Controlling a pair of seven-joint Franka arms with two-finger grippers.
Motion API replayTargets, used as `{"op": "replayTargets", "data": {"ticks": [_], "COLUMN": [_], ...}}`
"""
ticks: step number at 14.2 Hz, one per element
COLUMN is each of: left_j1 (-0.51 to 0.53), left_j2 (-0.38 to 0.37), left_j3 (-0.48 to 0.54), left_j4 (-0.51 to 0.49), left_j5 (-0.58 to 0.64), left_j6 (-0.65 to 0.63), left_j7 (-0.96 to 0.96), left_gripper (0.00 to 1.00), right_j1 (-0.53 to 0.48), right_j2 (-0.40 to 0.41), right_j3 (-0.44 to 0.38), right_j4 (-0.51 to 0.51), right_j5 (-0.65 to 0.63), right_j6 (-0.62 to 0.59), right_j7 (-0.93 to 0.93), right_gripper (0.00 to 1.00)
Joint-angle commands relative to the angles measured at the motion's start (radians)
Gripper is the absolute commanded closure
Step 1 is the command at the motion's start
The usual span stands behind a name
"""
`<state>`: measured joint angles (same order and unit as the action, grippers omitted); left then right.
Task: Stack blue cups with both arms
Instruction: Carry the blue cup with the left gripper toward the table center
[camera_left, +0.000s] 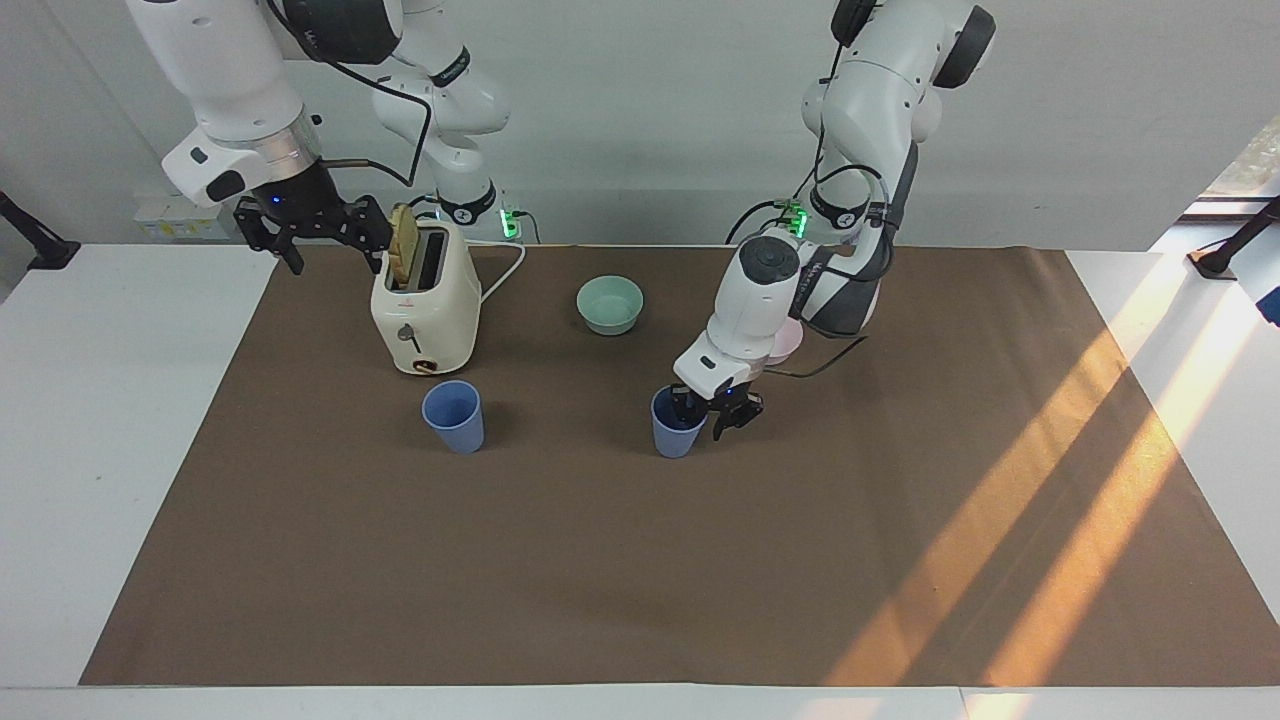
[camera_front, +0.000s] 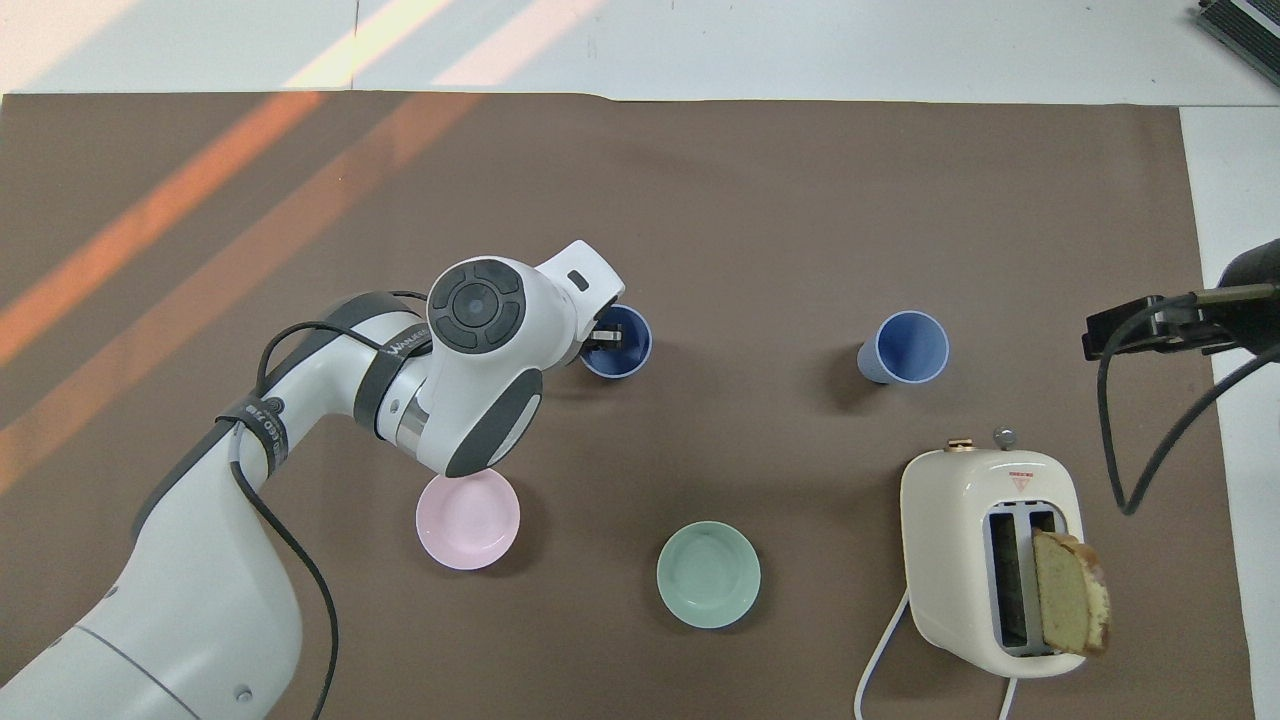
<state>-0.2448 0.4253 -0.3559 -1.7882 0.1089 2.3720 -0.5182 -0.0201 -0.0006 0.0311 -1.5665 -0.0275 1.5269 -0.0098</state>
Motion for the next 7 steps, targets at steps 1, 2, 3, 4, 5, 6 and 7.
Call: {"op": "replayTargets", "data": {"ticks": [1, 2, 3, 4, 5, 6, 7], "left_j1": [0.016, 0.019, 0.024, 0.027, 0.035, 0.035, 0.035], "left_j2": [-0.052, -0.08, -0.112, -0.149, -0.177, -0.21, -0.241], "left_j3": [-0.015, -0.015, -0.011, -0.005, 0.001, 0.018, 0.038], "left_j4": [0.015, 0.015, 0.015, 0.015, 0.015, 0.012, 0.009], "left_j5": [0.02, 0.02, 0.02, 0.02, 0.018, 0.018, 0.018], "left_j6": [-0.053, -0.081, -0.141, -0.196, -0.232, -0.253, -0.282], "left_j7": [-0.005, -0.006, -0.006, -0.002, 0.006, 0.018, 0.035], "left_gripper": [0.0, 0.0, 0.0, 0.0, 0.0, 0.0, 0.0], "right_j1": [-0.014, -0.014, -0.014, -0.014, -0.014, -0.014, -0.014], "right_j2": [-0.007, -0.007, -0.007, -0.007, -0.007, -0.007, -0.007], "right_j3": [0.01, 0.01, 0.01, 0.01, 0.01, 0.01, 0.01], "right_j4": [-0.009, -0.009, -0.009, -0.009, -0.009, -0.009, -0.009], "right_j5": [0.006, 0.006, 0.006, 0.006, 0.006, 0.006, 0.006], "right_j6": [0.002, 0.002, 0.002, 0.002, 0.002, 0.002, 0.002], "right_j7": [0.004, 0.004, 0.004, 0.004, 0.004, 0.004, 0.004], "right_gripper": [0.0, 0.0, 0.0, 0.0, 0.0, 0.0, 0.0]}}
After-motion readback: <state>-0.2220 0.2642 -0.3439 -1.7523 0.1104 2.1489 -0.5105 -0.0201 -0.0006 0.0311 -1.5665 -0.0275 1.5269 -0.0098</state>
